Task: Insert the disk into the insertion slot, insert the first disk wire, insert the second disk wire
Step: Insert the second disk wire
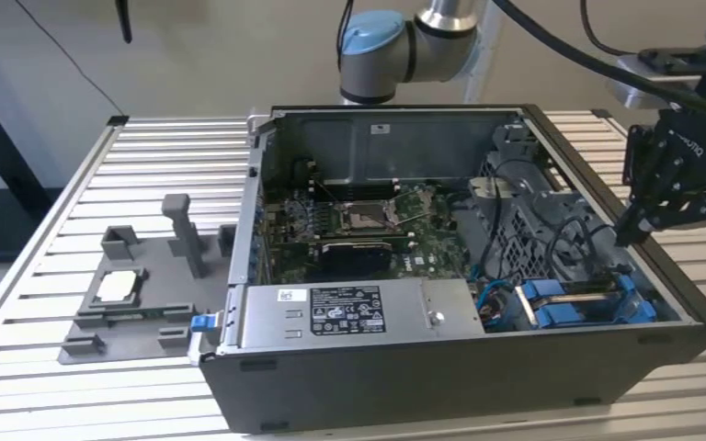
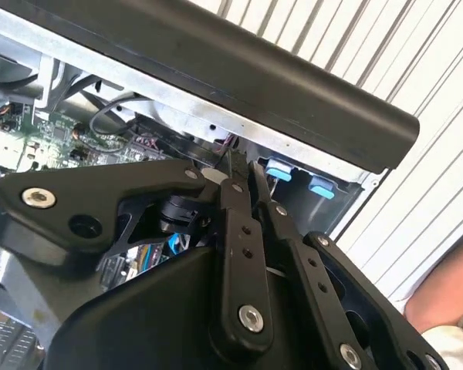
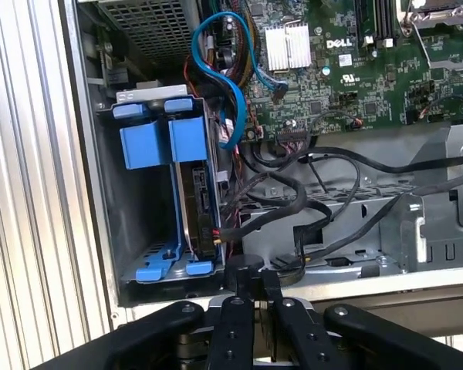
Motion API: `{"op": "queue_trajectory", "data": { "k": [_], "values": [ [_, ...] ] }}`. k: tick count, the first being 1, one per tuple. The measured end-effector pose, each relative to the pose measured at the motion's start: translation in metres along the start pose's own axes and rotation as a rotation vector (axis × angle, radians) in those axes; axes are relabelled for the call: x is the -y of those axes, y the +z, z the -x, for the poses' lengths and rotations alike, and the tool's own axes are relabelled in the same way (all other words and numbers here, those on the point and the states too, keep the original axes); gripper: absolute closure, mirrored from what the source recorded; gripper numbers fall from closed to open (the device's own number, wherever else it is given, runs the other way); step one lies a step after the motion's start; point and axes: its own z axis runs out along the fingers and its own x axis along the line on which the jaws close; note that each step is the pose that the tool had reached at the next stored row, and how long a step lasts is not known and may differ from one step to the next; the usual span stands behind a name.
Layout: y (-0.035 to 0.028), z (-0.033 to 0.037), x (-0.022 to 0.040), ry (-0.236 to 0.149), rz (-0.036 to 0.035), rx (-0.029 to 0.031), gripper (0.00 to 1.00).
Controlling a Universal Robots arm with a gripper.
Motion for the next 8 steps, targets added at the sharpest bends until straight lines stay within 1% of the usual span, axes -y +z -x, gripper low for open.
{"op": "queue_trajectory", "data": {
  "k": [2, 5, 6, 7, 8],
  "values": [
    [-0.0007, 0.0000, -0.0008, 0.000, -0.0001, -0.0003, 0.84],
    [-0.0043, -0.0003, -0.0046, 0.000, 0.0000, 0.0000, 0.84],
    [-0.0097, -0.0010, -0.0113, 0.000, 0.0000, 0.0009, 0.84],
    [-0.0126, -0.0015, -0.0157, 0.000, -0.0002, 0.0016, 0.84],
    [-0.0167, -0.0024, -0.0228, 0.000, -0.0005, 0.0021, 0.84]
  ]
}}
